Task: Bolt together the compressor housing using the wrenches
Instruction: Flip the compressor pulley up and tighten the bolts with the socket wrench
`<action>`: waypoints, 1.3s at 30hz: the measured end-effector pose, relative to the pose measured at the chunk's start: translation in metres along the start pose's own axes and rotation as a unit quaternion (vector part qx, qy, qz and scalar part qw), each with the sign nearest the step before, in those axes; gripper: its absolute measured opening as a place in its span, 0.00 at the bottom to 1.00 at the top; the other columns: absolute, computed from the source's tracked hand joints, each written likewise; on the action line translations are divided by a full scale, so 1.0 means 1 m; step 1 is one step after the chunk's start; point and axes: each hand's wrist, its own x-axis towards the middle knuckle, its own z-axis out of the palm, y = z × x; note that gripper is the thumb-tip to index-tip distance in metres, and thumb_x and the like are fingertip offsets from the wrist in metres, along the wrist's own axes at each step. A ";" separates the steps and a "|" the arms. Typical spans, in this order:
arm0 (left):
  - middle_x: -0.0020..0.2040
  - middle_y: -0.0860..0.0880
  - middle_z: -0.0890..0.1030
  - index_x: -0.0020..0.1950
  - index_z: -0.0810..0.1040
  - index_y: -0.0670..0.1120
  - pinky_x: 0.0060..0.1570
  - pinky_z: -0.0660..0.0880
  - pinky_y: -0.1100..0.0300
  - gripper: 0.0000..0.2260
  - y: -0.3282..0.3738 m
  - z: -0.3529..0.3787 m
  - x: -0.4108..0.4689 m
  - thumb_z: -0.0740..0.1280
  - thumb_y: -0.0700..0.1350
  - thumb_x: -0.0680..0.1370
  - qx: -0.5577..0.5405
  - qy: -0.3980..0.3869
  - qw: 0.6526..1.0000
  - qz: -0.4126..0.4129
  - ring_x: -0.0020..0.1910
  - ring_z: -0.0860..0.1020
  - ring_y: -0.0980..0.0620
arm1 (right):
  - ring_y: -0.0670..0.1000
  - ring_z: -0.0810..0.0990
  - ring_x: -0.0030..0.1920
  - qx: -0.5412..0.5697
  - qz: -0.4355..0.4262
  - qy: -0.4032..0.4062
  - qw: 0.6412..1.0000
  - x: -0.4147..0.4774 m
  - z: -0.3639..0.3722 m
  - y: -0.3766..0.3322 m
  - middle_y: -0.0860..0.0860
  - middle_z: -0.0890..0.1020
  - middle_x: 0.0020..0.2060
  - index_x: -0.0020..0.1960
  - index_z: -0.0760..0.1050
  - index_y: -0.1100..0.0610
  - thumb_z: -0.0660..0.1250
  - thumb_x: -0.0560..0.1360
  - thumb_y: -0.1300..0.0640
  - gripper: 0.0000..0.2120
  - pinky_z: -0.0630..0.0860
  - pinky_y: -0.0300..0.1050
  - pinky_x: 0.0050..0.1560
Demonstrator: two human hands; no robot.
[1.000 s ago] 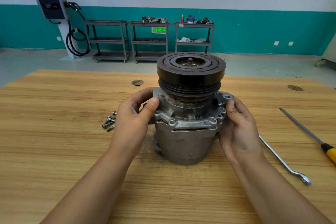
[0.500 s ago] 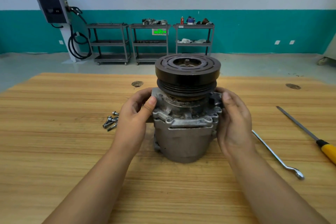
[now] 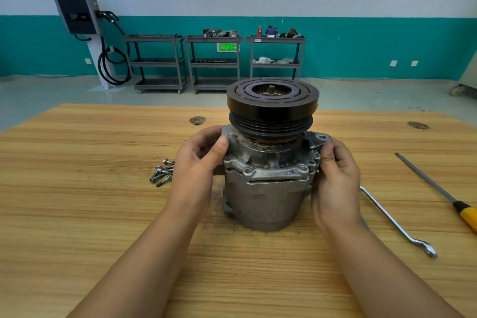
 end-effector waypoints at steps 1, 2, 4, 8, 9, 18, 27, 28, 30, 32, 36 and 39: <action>0.50 0.45 0.82 0.55 0.79 0.44 0.38 0.76 0.62 0.12 0.000 0.000 0.000 0.67 0.45 0.72 0.006 0.000 1.000 0.005 0.47 0.80 0.48 | 0.46 0.78 0.43 0.009 0.005 -0.004 1.000 0.000 0.001 -0.001 0.44 0.82 0.38 0.46 0.76 0.55 0.62 0.72 0.50 0.10 0.75 0.42 0.47; 0.48 0.47 0.83 0.54 0.79 0.46 0.37 0.76 0.63 0.10 0.000 0.000 -0.001 0.66 0.44 0.73 0.010 -0.001 1.000 0.011 0.46 0.80 0.50 | 0.46 0.78 0.43 0.017 0.012 -0.007 1.000 0.000 0.002 -0.002 0.44 0.82 0.38 0.46 0.76 0.55 0.61 0.71 0.51 0.10 0.76 0.41 0.47; 0.45 0.51 0.83 0.52 0.79 0.48 0.36 0.76 0.63 0.08 0.001 0.001 -0.002 0.64 0.41 0.75 0.019 0.002 1.000 0.019 0.44 0.81 0.52 | 0.48 0.78 0.44 0.033 0.029 -0.007 0.999 0.001 0.004 -0.005 0.48 0.81 0.40 0.47 0.75 0.56 0.61 0.71 0.51 0.10 0.76 0.42 0.47; 0.51 0.46 0.82 0.54 0.78 0.47 0.46 0.77 0.55 0.08 0.001 0.003 -0.004 0.64 0.40 0.78 0.059 0.023 0.998 0.029 0.52 0.80 0.47 | 0.51 0.78 0.47 0.043 0.057 -0.010 0.997 0.003 0.004 -0.008 0.52 0.80 0.43 0.48 0.75 0.58 0.59 0.76 0.54 0.09 0.76 0.46 0.51; 0.52 0.46 0.82 0.54 0.78 0.48 0.49 0.77 0.53 0.08 0.002 0.005 -0.006 0.64 0.40 0.78 0.072 0.027 0.996 0.036 0.53 0.80 0.47 | 0.52 0.78 0.48 0.044 0.061 -0.011 0.997 0.003 0.004 -0.008 0.52 0.80 0.44 0.49 0.75 0.58 0.58 0.77 0.55 0.09 0.75 0.48 0.53; 0.50 0.49 0.82 0.51 0.78 0.51 0.51 0.78 0.49 0.07 0.007 0.009 -0.012 0.64 0.40 0.78 0.120 0.032 0.991 0.056 0.51 0.80 0.50 | 0.49 0.77 0.43 0.059 0.075 -0.018 0.995 0.004 0.002 -0.009 0.50 0.79 0.40 0.45 0.74 0.57 0.56 0.80 0.57 0.10 0.76 0.42 0.46; 0.57 0.50 0.77 0.55 0.73 0.49 0.58 0.73 0.43 0.15 0.005 0.002 -0.010 0.63 0.56 0.73 0.175 -0.041 0.982 0.054 0.58 0.76 0.50 | 0.47 0.80 0.46 0.060 0.076 -0.030 0.995 0.005 -0.001 -0.003 0.48 0.82 0.43 0.50 0.75 0.55 0.57 0.79 0.52 0.10 0.79 0.39 0.46; 0.62 0.51 0.74 0.57 0.73 0.50 0.61 0.71 0.43 0.20 0.004 0.000 -0.010 0.62 0.61 0.72 0.205 -0.053 0.976 0.059 0.62 0.73 0.52 | 0.47 0.81 0.48 0.056 0.073 -0.036 0.995 0.005 -0.001 -0.002 0.48 0.83 0.45 0.52 0.75 0.55 0.58 0.77 0.51 0.11 0.79 0.39 0.47; 0.69 0.57 0.64 0.63 0.68 0.57 0.66 0.68 0.50 0.35 0.001 -0.002 -0.013 0.59 0.76 0.64 0.279 -0.066 0.956 0.070 0.69 0.64 0.60 | 0.48 0.81 0.53 0.053 0.077 -0.063 0.994 0.004 -0.002 -0.001 0.50 0.83 0.51 0.57 0.75 0.54 0.58 0.74 0.47 0.17 0.79 0.41 0.51; 0.71 0.63 0.57 0.69 0.59 0.63 0.67 0.62 0.57 0.47 0.000 -0.001 -0.019 0.56 0.82 0.54 0.324 -0.068 0.940 0.077 0.70 0.58 0.65 | 0.49 0.80 0.56 0.062 0.082 -0.088 0.991 0.003 -0.002 0.000 0.50 0.83 0.53 0.57 0.75 0.53 0.57 0.74 0.44 0.19 0.78 0.42 0.54; 0.73 0.64 0.54 0.73 0.48 0.66 0.66 0.60 0.57 0.57 -0.003 0.000 -0.025 0.65 0.79 0.49 0.362 -0.063 0.928 0.058 0.72 0.58 0.61 | 0.49 0.79 0.52 0.024 0.049 -0.073 0.996 0.004 -0.006 0.002 0.50 0.82 0.47 0.48 0.77 0.50 0.58 0.74 0.41 0.15 0.75 0.51 0.58; 0.71 0.61 0.62 0.71 0.53 0.68 0.67 0.65 0.54 0.52 -0.005 -0.002 -0.020 0.73 0.70 0.51 0.341 -0.058 0.937 0.051 0.69 0.63 0.60 | 0.52 0.77 0.59 -0.034 0.039 -0.036 0.998 0.000 -0.005 0.001 0.51 0.80 0.54 0.52 0.77 0.47 0.58 0.70 0.33 0.23 0.69 0.58 0.67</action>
